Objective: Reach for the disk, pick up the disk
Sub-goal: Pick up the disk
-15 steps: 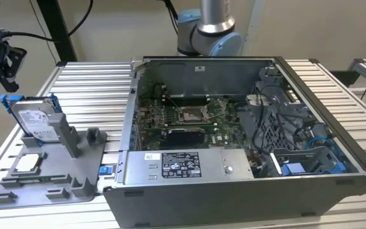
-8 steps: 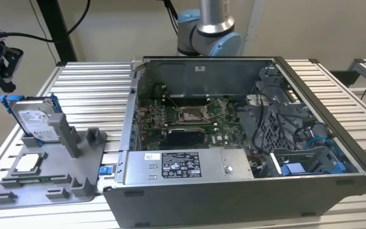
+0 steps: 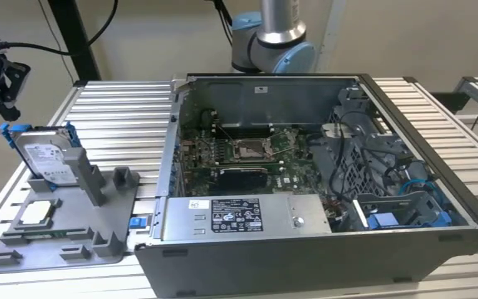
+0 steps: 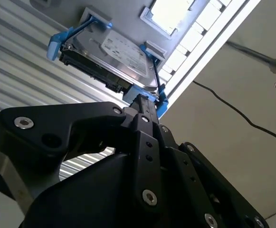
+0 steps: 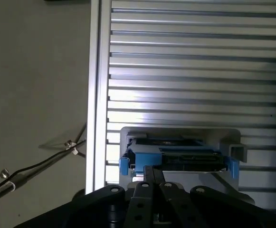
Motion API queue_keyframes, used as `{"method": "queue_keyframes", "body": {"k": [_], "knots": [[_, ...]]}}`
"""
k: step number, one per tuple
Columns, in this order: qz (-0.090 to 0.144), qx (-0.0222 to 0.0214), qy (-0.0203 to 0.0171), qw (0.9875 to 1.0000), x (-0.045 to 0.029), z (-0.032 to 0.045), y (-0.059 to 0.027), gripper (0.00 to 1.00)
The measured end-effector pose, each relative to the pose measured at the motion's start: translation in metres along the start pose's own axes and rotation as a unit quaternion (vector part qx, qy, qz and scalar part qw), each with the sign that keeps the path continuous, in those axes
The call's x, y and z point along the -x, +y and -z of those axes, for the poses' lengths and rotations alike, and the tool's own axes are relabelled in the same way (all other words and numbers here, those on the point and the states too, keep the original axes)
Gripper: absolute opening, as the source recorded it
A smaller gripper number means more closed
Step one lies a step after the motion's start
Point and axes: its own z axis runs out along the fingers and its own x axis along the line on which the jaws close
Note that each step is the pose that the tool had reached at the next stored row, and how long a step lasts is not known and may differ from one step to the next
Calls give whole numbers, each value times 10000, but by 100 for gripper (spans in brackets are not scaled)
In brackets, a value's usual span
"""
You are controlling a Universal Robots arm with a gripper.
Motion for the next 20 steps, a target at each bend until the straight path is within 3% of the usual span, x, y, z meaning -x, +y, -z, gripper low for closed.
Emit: {"method": "queue_keyframes", "body": {"k": [7,16,20], "knots": [[41,0,6,10000,0,0,0,0],[450,-3,26,9990,0,0,0,0],[515,-3,31,9987,0,0,0,0]]}}
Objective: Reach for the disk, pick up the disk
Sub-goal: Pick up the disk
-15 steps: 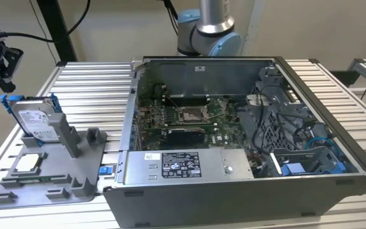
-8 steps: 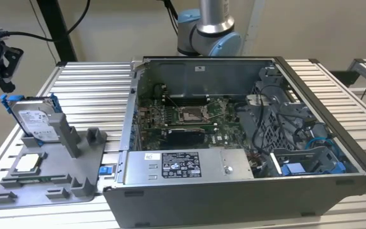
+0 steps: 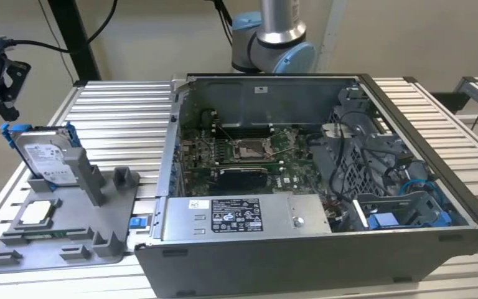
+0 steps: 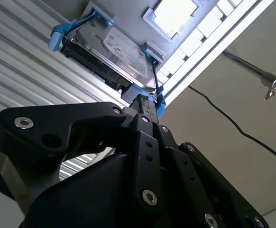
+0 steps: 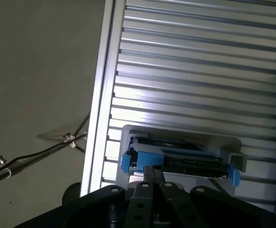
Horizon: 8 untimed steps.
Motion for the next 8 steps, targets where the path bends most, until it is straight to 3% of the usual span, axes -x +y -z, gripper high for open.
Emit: {"method": "queue_keyframes", "body": {"k": [8], "knots": [[22,0,5,10000,0,0,0,0]]}}
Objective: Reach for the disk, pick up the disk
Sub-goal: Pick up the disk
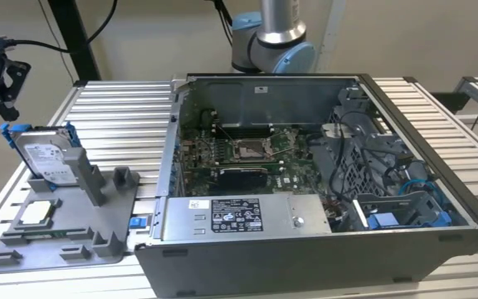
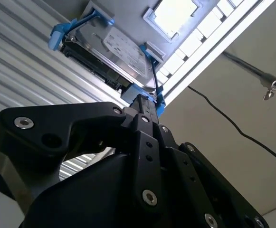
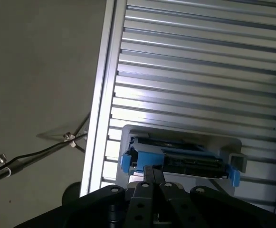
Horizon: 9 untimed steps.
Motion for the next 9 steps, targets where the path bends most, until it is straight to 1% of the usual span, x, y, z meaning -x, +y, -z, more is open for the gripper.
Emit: {"method": "queue_keyframes", "body": {"k": [9], "knots": [[24,0,6,10000,0,0,0,0]]}}
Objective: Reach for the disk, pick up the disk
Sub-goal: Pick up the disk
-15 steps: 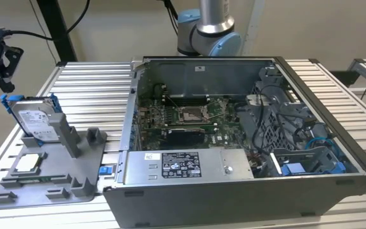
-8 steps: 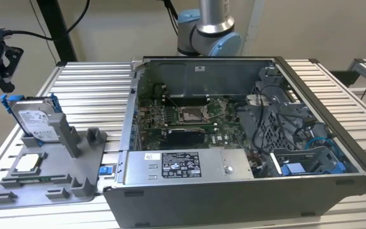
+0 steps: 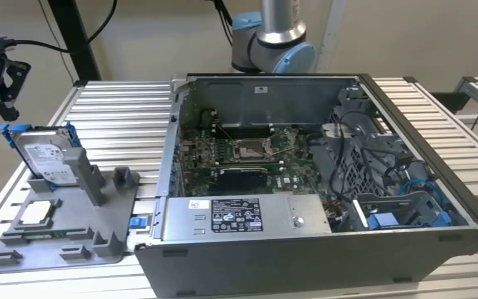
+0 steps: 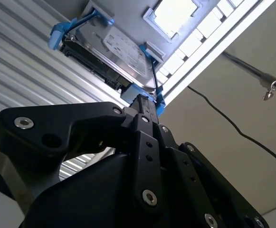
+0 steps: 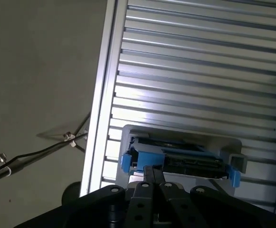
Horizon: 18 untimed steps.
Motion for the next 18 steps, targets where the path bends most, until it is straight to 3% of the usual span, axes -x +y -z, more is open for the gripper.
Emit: {"method": "queue_keyframes", "body": {"k": [8,18], "knots": [[94,-1,4,10000,0,0,0,0],[544,-10,22,9985,0,0,0,0]]}}
